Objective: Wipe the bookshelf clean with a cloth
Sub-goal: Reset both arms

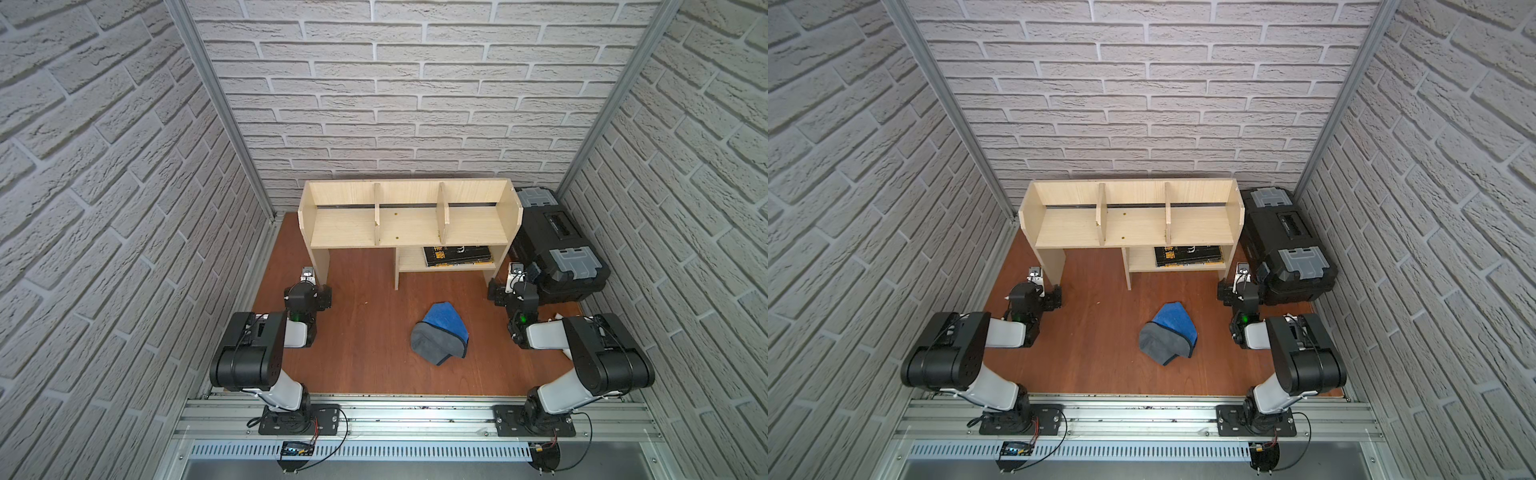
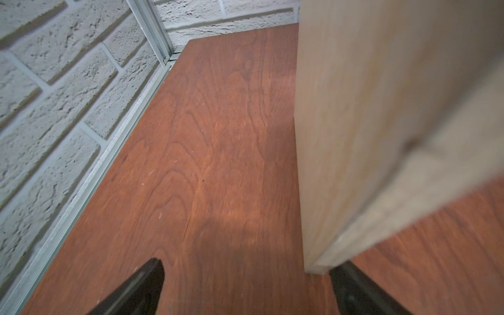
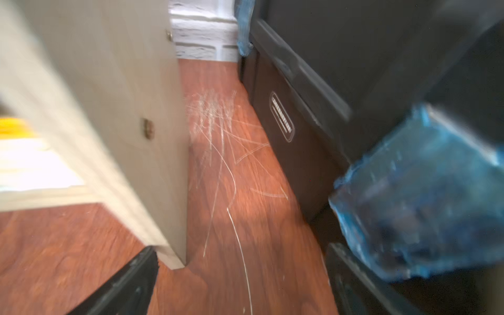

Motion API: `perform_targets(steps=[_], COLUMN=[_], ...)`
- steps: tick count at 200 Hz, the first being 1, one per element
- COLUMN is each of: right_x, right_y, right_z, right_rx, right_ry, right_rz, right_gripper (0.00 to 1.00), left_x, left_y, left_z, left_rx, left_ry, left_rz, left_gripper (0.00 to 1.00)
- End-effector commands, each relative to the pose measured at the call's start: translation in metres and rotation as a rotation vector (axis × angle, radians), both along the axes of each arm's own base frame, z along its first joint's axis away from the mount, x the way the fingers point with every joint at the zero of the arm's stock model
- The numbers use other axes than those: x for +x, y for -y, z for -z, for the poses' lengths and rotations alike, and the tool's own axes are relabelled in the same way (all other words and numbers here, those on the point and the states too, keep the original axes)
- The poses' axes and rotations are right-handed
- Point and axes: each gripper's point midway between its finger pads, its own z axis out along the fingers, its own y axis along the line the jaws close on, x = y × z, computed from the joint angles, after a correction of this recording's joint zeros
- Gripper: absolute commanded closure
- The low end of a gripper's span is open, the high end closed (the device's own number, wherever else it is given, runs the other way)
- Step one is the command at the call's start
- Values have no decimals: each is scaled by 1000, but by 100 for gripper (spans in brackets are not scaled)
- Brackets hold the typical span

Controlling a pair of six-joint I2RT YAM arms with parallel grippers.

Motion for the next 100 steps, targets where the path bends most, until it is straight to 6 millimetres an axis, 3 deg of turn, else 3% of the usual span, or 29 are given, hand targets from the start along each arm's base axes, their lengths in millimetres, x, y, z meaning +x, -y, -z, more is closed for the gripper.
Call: perform_targets(steps=[1, 100], right_x=[9, 9], right_y=[-6, -8], right_z=[-21, -19], right_rx=[9, 10], right_ry=[90, 64], right_rz=[-46, -57], right_gripper=[1, 1], left_x=[20, 21], left_y=[3, 5], left_z=[-39, -39], left_rx=[53, 56], left_ry=[135, 136], left_rz=[-7, 2], left_gripper=[2, 1])
